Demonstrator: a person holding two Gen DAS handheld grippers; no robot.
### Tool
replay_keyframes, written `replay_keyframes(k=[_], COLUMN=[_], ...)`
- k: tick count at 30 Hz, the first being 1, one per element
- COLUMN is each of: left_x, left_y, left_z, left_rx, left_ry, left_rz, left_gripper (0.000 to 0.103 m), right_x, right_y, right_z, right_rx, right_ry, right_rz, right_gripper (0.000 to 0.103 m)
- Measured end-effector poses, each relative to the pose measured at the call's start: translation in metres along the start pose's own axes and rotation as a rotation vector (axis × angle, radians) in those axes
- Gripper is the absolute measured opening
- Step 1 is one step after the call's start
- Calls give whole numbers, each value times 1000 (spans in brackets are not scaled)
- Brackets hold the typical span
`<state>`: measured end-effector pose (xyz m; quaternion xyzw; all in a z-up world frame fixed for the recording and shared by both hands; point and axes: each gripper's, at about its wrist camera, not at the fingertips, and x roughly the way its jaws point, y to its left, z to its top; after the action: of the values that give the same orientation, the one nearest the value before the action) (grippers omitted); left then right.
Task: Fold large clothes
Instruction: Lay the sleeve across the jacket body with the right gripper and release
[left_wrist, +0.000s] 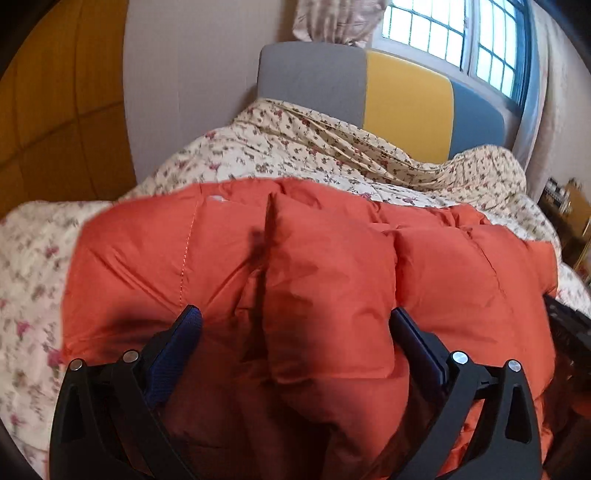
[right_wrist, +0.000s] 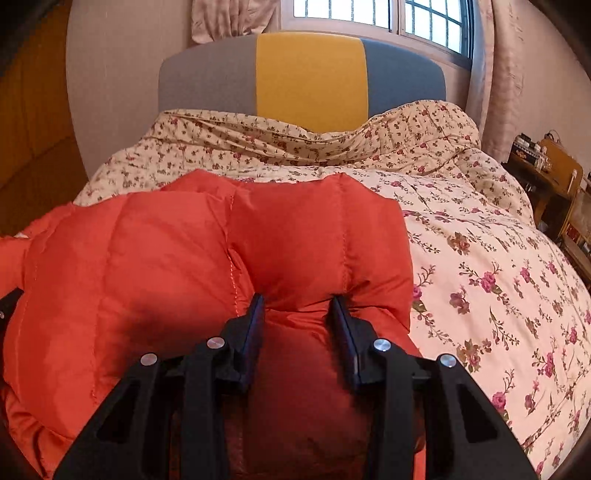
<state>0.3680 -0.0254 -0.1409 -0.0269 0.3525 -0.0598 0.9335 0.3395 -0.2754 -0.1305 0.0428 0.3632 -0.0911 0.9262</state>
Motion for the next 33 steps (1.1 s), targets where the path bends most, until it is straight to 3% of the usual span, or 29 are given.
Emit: replay_keyframes(k=[7,14,21,29,33], left_x=[3,5,6,4,-14], left_y=[3,1,5,4,-1], left_z=[-3,-7,-10,-11,-7], left_rx=[-8,-6,-23,-24,-28], left_ry=[14,17,14,16,17], left_rz=[-6,-2,-21,-24,-12], left_gripper=[100,100,100,100,100], right_x=[-10,-44,12,31,30], right_y=[-10,-19,-18,-20,-20], right_z=[-1,22,39,31,31], right_rx=[42,76,128,137,141], right_ry=[-17,-140,-8,27,21], right_rz=[37,98,103,101,100], right_gripper=[40,40,42,42,42])
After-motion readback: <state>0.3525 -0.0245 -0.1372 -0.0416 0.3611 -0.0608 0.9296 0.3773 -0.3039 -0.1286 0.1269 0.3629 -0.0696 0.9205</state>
